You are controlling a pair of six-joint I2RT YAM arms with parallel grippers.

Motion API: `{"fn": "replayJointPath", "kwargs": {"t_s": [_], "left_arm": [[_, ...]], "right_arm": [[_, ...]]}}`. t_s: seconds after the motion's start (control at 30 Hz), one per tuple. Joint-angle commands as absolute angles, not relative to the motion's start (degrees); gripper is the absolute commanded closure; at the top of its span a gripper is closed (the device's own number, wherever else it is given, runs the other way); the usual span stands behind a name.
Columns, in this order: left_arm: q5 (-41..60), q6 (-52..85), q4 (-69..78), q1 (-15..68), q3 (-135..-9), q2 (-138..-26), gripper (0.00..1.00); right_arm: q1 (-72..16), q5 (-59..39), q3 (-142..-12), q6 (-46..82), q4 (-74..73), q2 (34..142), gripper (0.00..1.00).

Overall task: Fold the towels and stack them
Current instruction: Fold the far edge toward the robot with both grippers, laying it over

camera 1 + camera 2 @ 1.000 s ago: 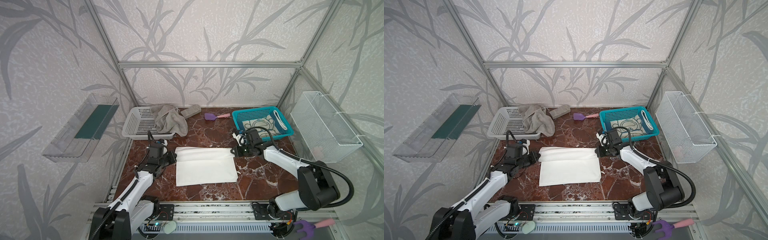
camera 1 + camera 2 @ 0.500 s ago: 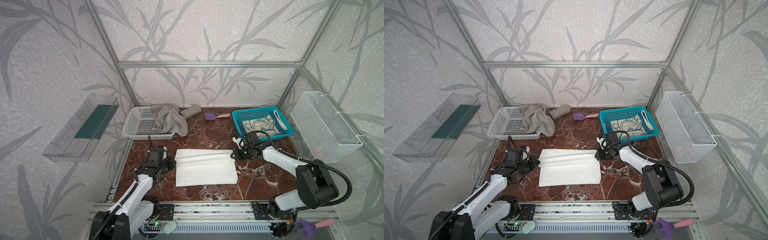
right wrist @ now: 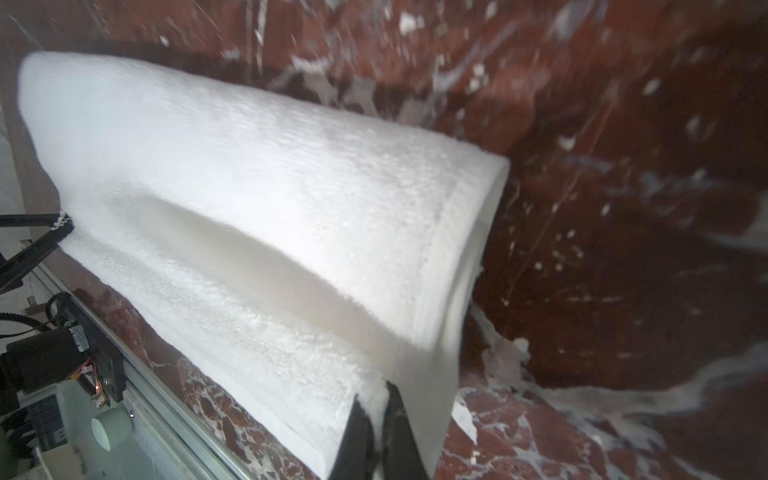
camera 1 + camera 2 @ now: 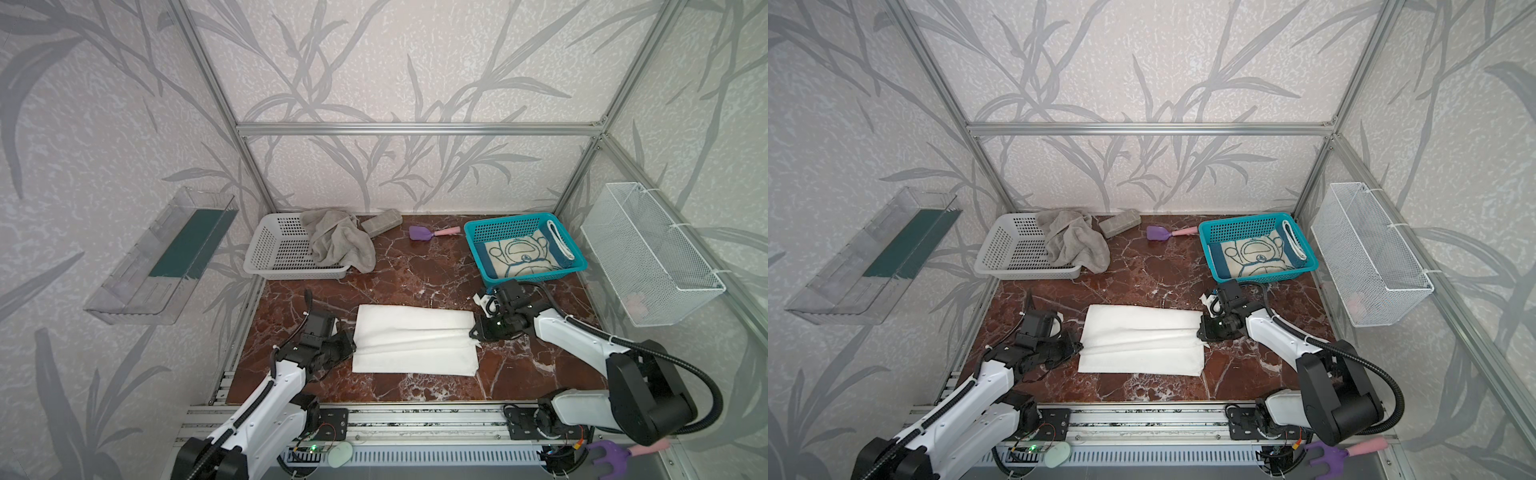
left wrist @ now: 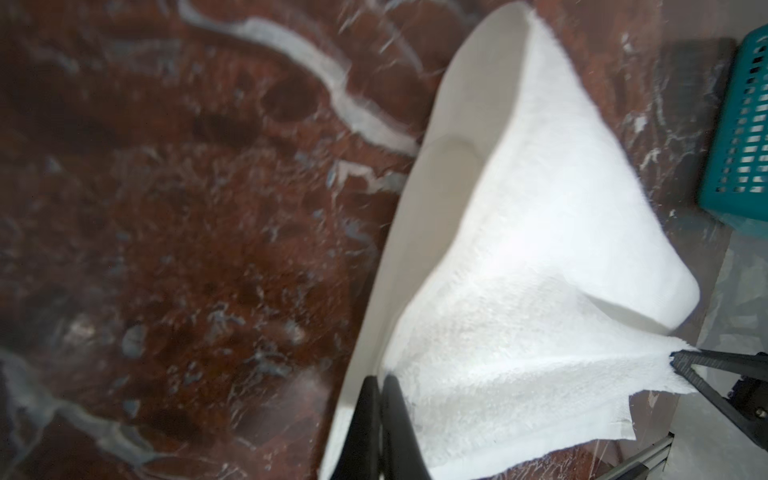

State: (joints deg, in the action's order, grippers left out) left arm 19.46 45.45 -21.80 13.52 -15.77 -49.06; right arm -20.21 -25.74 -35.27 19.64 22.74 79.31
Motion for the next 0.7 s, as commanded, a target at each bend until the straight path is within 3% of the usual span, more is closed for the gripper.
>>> {"fn": "replayJointPath", "kwargs": {"t_s": [0.0, 0.37, 0.67], "left_arm": [[16.0, 49.5, -16.3, 13.3, -13.3, -50.3, 1.0], [13.9, 43.9, -9.7, 12.6, -23.2, -67.6, 1.0], [14.4, 35.9, -23.2, 11.6, -37.0, -68.1, 1.0]], "right_arm": [[-19.9, -25.3, -35.8, 21.7, 18.0, 83.5, 1.0], [-19.5, -17.1, -55.2, 13.4, 23.9, 96.8, 1.0], [-19.5, -15.7, -59.9, 10.4, 32.0, 91.1, 1.0]]}}
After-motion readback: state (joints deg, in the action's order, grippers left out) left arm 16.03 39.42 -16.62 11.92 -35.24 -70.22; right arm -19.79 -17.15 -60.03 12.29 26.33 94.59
